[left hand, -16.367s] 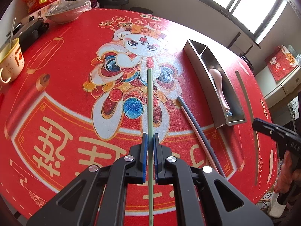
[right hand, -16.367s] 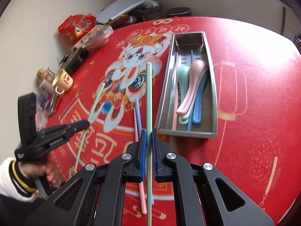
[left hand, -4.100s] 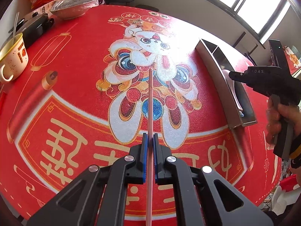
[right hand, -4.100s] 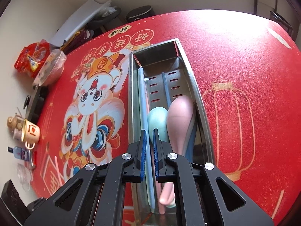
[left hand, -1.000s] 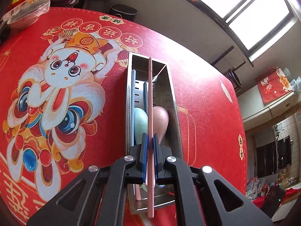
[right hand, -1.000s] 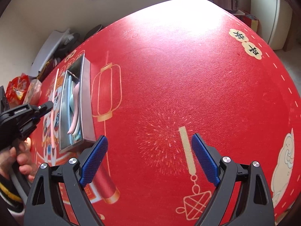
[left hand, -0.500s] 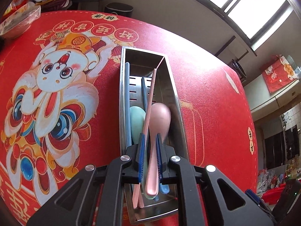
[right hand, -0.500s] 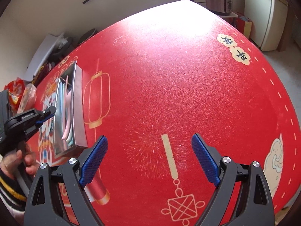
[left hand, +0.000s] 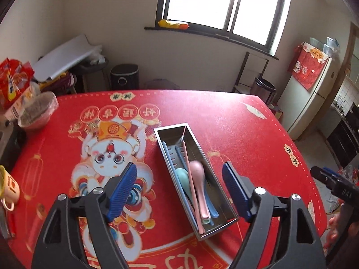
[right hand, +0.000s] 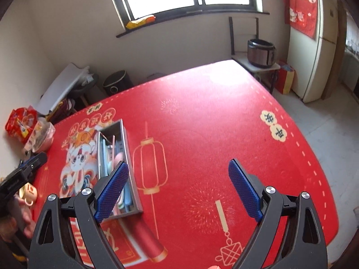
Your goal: Organize utensils
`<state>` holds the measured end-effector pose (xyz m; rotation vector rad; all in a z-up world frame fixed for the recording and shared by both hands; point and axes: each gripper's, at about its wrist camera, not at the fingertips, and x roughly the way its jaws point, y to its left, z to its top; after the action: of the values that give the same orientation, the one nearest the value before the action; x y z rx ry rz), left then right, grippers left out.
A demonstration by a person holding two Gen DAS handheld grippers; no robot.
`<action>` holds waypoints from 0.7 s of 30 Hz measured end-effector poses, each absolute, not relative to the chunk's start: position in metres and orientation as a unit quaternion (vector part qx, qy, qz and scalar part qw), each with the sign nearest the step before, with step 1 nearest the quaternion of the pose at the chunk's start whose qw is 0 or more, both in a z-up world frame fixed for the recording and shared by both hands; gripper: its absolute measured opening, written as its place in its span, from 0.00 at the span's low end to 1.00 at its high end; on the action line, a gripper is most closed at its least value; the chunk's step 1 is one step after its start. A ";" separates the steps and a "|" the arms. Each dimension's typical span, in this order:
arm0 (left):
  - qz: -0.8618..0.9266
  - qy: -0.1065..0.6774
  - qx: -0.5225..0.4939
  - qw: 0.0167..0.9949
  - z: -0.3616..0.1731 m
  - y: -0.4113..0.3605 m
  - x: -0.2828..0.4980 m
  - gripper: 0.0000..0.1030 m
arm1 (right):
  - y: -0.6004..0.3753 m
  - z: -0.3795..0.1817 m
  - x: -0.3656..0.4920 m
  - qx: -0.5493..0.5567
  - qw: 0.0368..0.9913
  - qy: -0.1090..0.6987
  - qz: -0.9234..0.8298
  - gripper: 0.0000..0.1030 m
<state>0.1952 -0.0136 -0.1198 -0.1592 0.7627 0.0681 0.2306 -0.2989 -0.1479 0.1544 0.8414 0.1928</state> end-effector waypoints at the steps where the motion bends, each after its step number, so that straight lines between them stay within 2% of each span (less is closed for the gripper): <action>1: 0.035 0.363 -0.068 0.929 -0.111 -0.011 0.188 0.81 | -0.296 -0.137 0.225 0.070 0.913 0.392 0.092 0.85; 8: 0.041 0.304 -0.030 0.951 -0.059 0.002 0.143 0.94 | -0.270 -0.081 0.186 0.037 0.945 0.322 0.042 0.85; 21: 0.004 0.254 -0.035 0.966 -0.027 0.014 0.098 0.94 | -0.244 -0.045 0.130 0.014 0.962 0.271 -0.011 0.85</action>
<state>0.0985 0.0137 -0.0272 -0.0718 0.5147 0.0084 0.1298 -0.2435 -0.0451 0.0290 0.5492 -0.0216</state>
